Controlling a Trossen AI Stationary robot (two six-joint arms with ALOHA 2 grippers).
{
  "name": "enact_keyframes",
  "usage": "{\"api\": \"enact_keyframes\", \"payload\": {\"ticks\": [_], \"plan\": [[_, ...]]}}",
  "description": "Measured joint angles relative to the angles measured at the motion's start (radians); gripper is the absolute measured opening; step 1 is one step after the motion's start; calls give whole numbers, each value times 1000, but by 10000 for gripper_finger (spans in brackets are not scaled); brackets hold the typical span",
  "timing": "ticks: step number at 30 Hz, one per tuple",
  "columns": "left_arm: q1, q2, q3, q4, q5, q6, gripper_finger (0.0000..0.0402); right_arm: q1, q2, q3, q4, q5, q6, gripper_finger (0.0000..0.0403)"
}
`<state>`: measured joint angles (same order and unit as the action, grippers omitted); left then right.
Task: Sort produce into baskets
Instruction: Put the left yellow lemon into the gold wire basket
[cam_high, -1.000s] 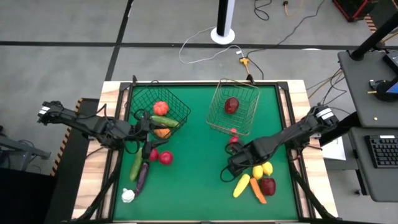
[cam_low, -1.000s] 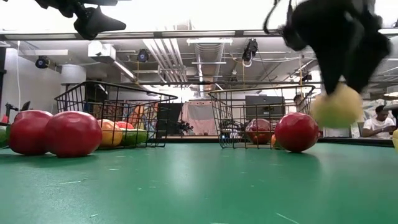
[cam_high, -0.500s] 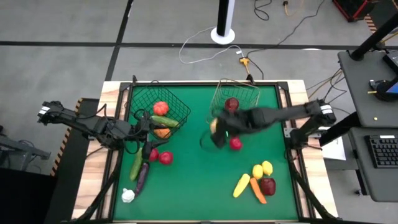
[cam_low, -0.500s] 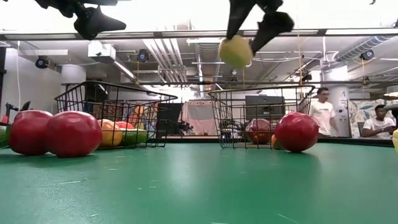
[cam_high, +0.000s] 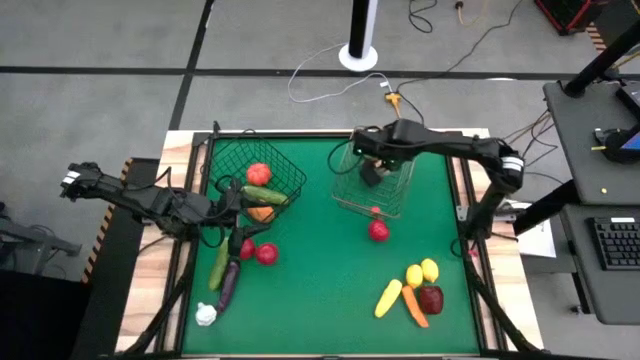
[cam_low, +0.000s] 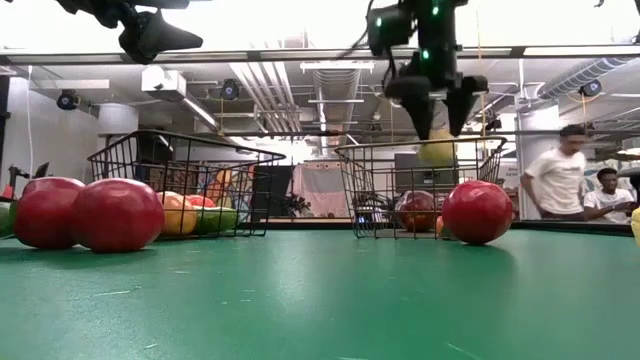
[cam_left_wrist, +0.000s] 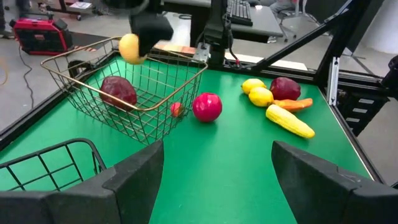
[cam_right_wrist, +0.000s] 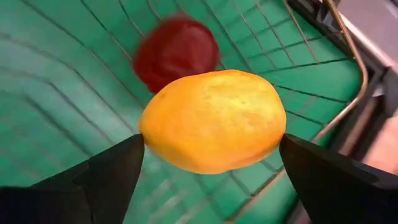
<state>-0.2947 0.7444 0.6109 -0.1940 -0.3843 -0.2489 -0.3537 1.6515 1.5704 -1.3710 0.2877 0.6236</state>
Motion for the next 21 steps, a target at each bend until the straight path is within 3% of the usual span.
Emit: {"api": "enact_keyframes", "payload": {"ticks": [5,21], "plan": [[0,0,0,0,0,0,281,-21,73,-2,-13,-10,-173,363],[0,0,0,-1,-1,0,281,-40,144,0,38,-80,-190,363]]}}
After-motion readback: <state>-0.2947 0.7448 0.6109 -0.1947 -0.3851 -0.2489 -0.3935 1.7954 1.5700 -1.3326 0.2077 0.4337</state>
